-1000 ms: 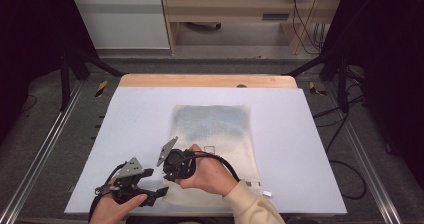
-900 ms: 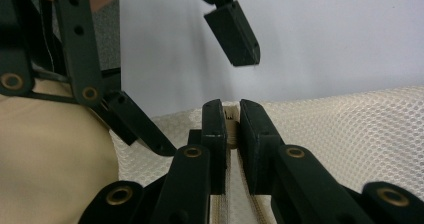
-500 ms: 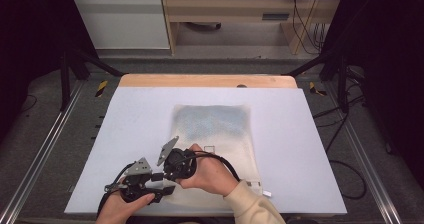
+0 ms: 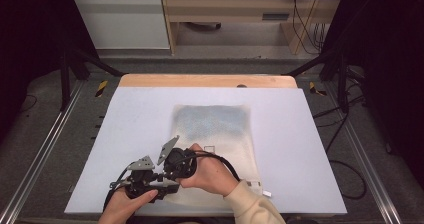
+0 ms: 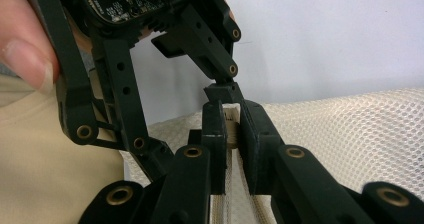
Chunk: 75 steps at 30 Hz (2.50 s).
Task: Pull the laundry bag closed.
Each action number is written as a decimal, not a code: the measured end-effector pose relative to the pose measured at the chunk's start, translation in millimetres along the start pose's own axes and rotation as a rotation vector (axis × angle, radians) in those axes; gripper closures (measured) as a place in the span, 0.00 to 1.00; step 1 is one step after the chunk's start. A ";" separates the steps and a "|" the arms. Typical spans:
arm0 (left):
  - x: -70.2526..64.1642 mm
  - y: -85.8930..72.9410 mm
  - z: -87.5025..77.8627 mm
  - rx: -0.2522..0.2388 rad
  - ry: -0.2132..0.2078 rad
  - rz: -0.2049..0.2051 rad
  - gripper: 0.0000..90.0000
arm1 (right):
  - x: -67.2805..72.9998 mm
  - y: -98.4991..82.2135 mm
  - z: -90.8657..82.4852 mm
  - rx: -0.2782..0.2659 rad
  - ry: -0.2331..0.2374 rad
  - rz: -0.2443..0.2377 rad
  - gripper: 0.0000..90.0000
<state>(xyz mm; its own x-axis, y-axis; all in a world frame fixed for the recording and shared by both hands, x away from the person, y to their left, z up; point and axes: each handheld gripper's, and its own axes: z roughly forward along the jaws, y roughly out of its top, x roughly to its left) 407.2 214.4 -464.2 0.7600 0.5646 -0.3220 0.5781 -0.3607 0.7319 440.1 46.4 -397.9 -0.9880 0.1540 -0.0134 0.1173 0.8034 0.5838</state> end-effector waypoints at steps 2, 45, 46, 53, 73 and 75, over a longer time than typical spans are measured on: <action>0.9 0.1 1.6 -0.001 -0.017 -0.007 0.44 | 0.2 0.1 -0.1 -0.001 0.001 0.000 0.91; 14.4 2.1 12.7 0.023 -0.047 0.000 0.89 | -1.2 -3.9 1.9 0.000 -0.003 0.007 0.91; 14.3 2.0 12.8 0.023 -0.045 0.000 0.89 | -1.4 -4.3 2.2 0.003 -0.003 0.005 0.91; 14.3 1.9 12.8 0.032 -0.039 0.003 0.91 | -1.2 -6.0 3.6 0.017 -0.008 -0.005 0.91; 14.2 3.0 11.0 0.040 -0.021 0.014 0.95 | -0.6 -11.7 7.1 0.061 -0.024 -0.008 0.91; 14.6 3.1 10.6 0.040 -0.012 0.014 0.95 | -0.8 -12.2 7.0 0.065 -0.025 -0.014 0.91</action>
<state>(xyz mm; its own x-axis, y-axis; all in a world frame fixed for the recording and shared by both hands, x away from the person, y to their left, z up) 423.2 213.7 -473.0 0.7717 0.5500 -0.3194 0.5784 -0.3981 0.7120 440.2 40.5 -410.8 -0.9868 0.1564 -0.0421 0.1107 0.8411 0.5294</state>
